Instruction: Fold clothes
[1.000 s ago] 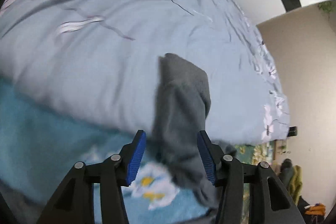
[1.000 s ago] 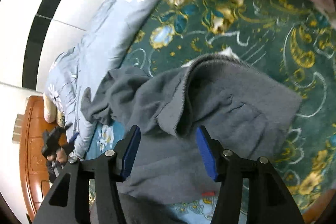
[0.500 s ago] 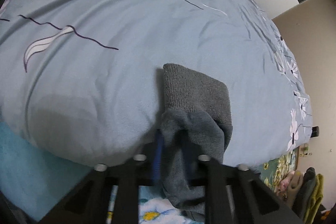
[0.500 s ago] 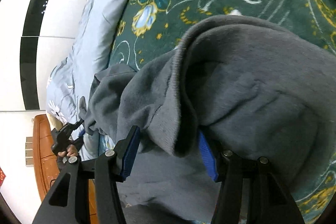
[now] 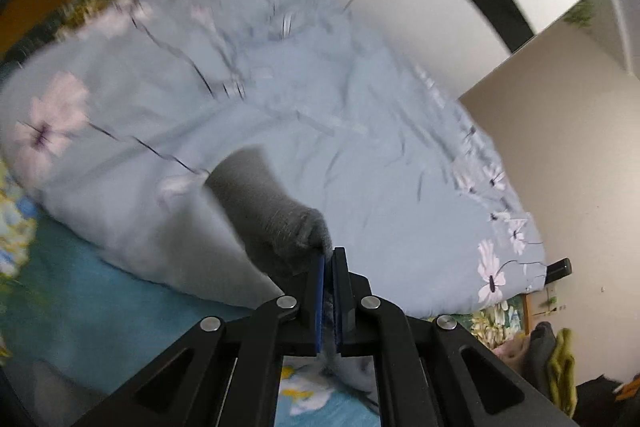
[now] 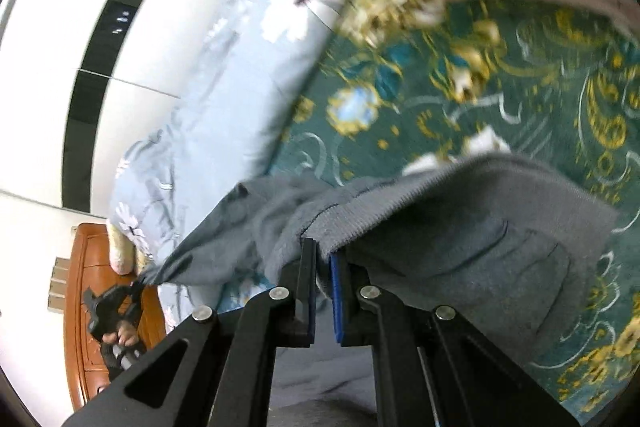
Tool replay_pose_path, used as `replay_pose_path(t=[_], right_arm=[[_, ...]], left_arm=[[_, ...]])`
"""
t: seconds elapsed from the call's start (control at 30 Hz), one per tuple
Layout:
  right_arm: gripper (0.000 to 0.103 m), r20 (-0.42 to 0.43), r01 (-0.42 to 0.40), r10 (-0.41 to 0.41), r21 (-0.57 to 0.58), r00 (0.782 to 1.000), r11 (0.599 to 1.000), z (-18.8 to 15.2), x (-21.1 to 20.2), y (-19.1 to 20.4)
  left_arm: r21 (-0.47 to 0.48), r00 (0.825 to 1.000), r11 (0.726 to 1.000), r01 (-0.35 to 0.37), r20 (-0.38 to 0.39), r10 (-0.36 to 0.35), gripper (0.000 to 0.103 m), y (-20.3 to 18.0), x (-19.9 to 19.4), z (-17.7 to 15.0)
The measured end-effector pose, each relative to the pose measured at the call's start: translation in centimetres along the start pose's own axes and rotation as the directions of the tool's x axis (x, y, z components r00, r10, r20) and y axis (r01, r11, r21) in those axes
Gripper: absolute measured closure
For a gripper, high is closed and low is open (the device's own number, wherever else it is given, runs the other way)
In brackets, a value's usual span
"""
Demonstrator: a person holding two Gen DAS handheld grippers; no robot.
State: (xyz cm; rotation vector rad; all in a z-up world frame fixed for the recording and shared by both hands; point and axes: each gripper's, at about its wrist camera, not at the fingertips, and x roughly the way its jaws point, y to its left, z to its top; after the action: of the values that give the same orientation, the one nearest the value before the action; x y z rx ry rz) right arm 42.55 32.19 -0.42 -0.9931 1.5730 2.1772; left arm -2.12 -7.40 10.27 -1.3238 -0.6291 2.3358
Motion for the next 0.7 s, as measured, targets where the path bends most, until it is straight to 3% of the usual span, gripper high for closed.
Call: replay_pose_path(t=[0.13, 0.37, 0.5, 0.7], right_arm=[[0.097, 0.051, -0.023, 0.025, -0.027, 0.998, 0.999, 0.0, -2.4, 1.4], [0.098, 0.086, -0.105, 0.109, -0.052, 0.990, 0.993, -1.2, -6.5, 1.9], [0.098, 0.093, -0.096, 0.100, -0.049, 0.991, 0.994, -0.5, -6.1, 2.2], [0.099, 0.031, -0.025, 0.025, 0.017, 0.999, 1.000, 0.6, -1.2, 1.4]], left_arm=[[-0.037, 0.996, 0.999, 0.008, 0.094, -0.004, 0.099, 4.1, -7.5, -0.9], [-0.074, 0.972, 0.994, -0.074, 0.217, 0.089, 0.099, 11.0, -17.0, -3.3], [-0.131, 0.971, 0.981, -0.139, 0.178, 0.162, 0.099, 14.6, -15.5, -3.6], [-0.195, 0.962, 0.949, -0.250, 0.066, 0.267, 0.099, 18.3, -9.6, -4.6]])
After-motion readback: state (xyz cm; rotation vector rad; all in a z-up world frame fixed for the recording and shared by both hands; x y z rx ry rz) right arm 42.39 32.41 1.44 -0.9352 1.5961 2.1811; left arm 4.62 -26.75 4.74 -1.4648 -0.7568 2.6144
